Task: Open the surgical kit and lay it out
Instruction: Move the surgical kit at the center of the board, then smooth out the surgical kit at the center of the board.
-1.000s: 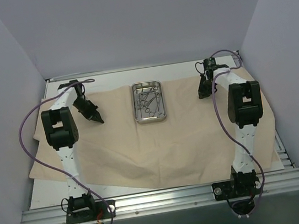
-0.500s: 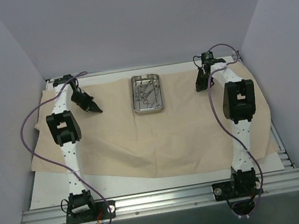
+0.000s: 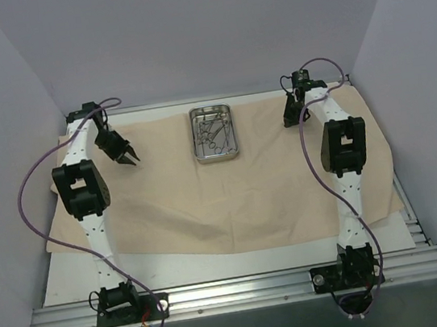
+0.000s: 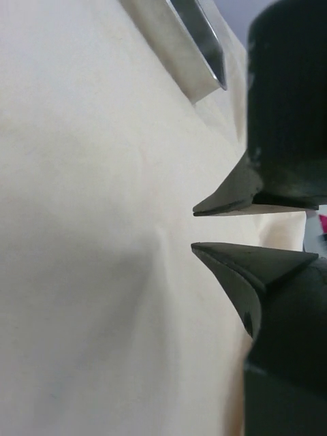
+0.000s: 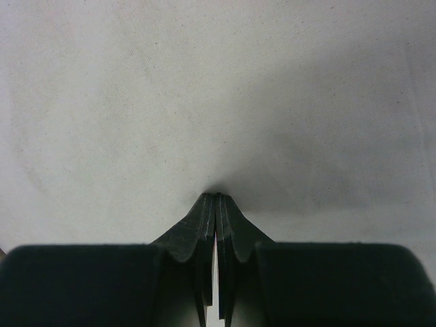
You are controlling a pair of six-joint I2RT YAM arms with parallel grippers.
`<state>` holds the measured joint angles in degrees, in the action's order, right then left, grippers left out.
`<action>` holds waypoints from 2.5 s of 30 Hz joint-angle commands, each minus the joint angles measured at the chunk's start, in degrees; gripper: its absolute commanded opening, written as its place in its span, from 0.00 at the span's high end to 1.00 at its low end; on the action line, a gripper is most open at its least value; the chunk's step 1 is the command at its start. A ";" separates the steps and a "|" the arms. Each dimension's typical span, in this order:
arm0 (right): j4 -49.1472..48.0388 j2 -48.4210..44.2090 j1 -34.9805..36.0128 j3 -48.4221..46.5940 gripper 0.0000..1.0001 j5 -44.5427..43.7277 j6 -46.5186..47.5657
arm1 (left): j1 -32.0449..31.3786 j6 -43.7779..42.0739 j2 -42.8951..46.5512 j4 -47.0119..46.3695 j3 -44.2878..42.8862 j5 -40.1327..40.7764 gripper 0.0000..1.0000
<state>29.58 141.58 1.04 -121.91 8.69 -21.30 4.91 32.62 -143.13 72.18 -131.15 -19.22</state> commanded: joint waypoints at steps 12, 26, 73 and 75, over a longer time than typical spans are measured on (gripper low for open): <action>-0.22 -1.82 -0.34 5.34 0.99 2.90 -0.32 | 4.05 -5.73 42.74 -16.77 45.25 5.99 0.98; -6.73 -25.73 2.21 19.86 0.97 8.45 -0.50 | 5.20 -6.87 38.98 -24.99 62.15 9.20 0.98; -5.58 -31.81 0.54 40.78 1.00 0.63 -0.40 | 3.62 -0.97 27.84 -24.02 46.97 -0.20 0.98; -6.20 -30.58 0.55 42.18 1.00 1.59 -1.89 | 3.62 -2.12 21.44 -21.66 41.80 0.41 0.98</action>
<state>23.31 111.83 1.10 -81.19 10.76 -22.46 8.38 31.83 -116.44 50.30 -82.85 -17.87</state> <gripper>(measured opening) 0.035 0.030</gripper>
